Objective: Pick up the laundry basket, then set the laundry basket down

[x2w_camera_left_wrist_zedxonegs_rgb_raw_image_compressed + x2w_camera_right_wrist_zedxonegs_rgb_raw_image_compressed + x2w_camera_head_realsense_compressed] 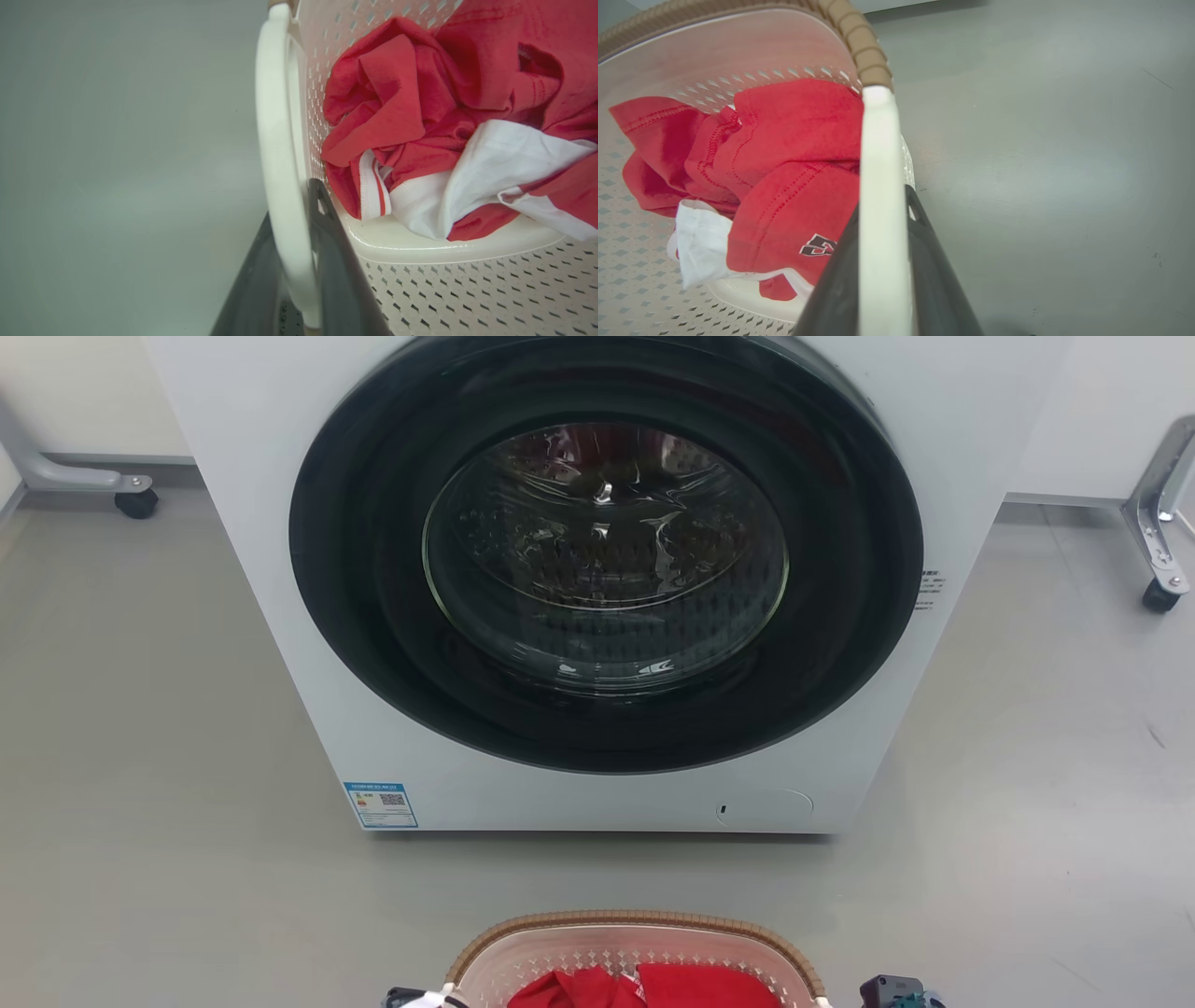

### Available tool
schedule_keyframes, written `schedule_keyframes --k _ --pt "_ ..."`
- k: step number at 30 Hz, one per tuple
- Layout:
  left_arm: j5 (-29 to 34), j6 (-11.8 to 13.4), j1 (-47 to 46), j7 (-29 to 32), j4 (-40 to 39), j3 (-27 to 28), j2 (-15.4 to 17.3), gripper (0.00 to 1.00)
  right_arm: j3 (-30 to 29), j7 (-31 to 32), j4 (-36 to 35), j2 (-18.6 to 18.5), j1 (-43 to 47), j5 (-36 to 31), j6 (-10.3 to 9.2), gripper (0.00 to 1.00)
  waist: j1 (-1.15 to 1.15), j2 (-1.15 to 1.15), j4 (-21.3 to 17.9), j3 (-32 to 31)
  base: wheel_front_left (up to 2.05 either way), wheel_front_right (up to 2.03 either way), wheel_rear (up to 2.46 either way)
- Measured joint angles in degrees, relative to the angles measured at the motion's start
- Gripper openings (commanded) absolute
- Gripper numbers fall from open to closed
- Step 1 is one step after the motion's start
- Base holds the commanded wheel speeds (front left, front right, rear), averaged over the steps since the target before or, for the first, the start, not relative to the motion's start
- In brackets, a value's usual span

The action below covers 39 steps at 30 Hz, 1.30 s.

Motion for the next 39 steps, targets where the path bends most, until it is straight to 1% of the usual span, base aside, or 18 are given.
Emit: schedule_keyframes --k 23,29,39 --pt "-1.07 0.40 -0.09 -0.59 0.04 -1.19 0.00 0.00 2.78 -0.98 0.97 0.01 -0.98 2.66 0.00 0.00 0.00 0.00 0.00 0.73 0.00 0.00 0.00" --pt "-1.07 0.41 -2.05 -1.18 0.01 -1.21 0.05 0.00 3.04 -1.59 1.21 0.00 -3.63 2.96 0.00 0.00 0.00 0.00 0.04 2.08 0.00 0.00 0.00" --pt "-0.64 0.44 -9.70 -3.02 0.34 -0.42 0.14 0.00 3.08 -3.08 2.11 -0.13 -12.72 2.77 0.00 0.00 0.00 0.00 0.16 7.19 0.00 0.00 0.00"
